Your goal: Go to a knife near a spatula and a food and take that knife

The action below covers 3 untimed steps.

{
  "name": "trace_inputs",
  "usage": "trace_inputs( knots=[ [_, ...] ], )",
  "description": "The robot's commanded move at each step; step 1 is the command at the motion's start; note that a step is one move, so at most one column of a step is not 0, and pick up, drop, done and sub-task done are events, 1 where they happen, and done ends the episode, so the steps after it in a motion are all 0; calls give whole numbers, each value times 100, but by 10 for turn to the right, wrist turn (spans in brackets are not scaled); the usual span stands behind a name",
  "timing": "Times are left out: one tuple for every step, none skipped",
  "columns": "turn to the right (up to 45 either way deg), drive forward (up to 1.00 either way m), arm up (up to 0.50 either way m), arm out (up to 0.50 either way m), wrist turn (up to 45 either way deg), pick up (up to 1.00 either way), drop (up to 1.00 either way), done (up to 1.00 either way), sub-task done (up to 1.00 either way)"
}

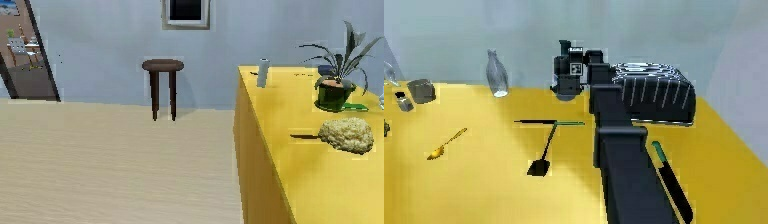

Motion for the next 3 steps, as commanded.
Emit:
trace_inputs(
  knots=[
    [0,0,0,0,60,0,0,0,0],
    [0,0,-14,0,0,0,0,0,0],
    [0,0,0,0,0,100,0,0,0]
  ],
)
